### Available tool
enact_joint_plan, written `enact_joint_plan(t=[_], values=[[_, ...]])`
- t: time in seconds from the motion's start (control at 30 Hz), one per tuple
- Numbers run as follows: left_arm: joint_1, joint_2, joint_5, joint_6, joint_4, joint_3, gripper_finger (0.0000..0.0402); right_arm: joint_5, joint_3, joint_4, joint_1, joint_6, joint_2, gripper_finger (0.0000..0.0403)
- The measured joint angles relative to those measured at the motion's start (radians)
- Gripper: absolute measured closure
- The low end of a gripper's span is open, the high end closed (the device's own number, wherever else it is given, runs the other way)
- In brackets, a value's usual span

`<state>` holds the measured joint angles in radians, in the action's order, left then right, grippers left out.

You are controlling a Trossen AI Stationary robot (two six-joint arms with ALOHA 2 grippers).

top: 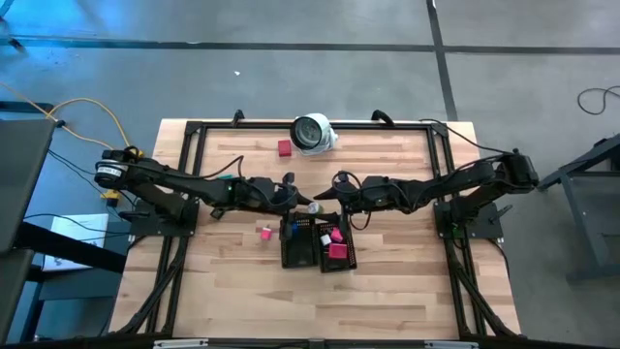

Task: Pick & Place Office items
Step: Put the green charger adapter into the right black bin

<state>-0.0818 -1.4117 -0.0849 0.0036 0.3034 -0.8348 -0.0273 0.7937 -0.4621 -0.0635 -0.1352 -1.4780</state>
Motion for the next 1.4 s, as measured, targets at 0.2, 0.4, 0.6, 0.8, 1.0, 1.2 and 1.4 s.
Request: enact_joint_plan(t=[0.2, 0.4, 0.6, 0.8, 1.0, 1.2, 1.4], values=[[0.000, 0.000, 0.007, 0.008, 0.000, -0.013, 0.0283, 0.001, 0.000, -0.005, 0.000, 0.000, -0.020, 0.0160], [0.000, 0.000, 0.012, 0.007, -0.012, -0.014, 0.0283, 0.002, 0.000, -0.024, 0.000, 0.000, -0.035, 0.0160], [0.000, 0.001, 0.014, 0.004, -0.032, -0.014, 0.0283, 0.005, 0.000, -0.038, 0.001, 0.006, -0.038, 0.0160], [0.000, 0.001, 0.014, 0.000, -0.051, -0.014, 0.0283, 0.003, 0.000, -0.053, 0.001, 0.008, -0.037, 0.0160], [0.000, 0.001, 0.014, 0.000, -0.050, -0.014, 0.0283, 0.003, 0.000, -0.051, 0.001, 0.008, -0.037, 0.0160], [0.000, 0.001, 0.014, 0.000, -0.050, -0.014, 0.0283, 0.004, 0.000, -0.050, 0.001, 0.023, -0.037, 0.0175], [0.000, 0.001, 0.010, -0.001, -0.052, -0.014, 0.0283, 0.003, 0.000, -0.049, 0.001, 0.028, -0.037, 0.0238]])
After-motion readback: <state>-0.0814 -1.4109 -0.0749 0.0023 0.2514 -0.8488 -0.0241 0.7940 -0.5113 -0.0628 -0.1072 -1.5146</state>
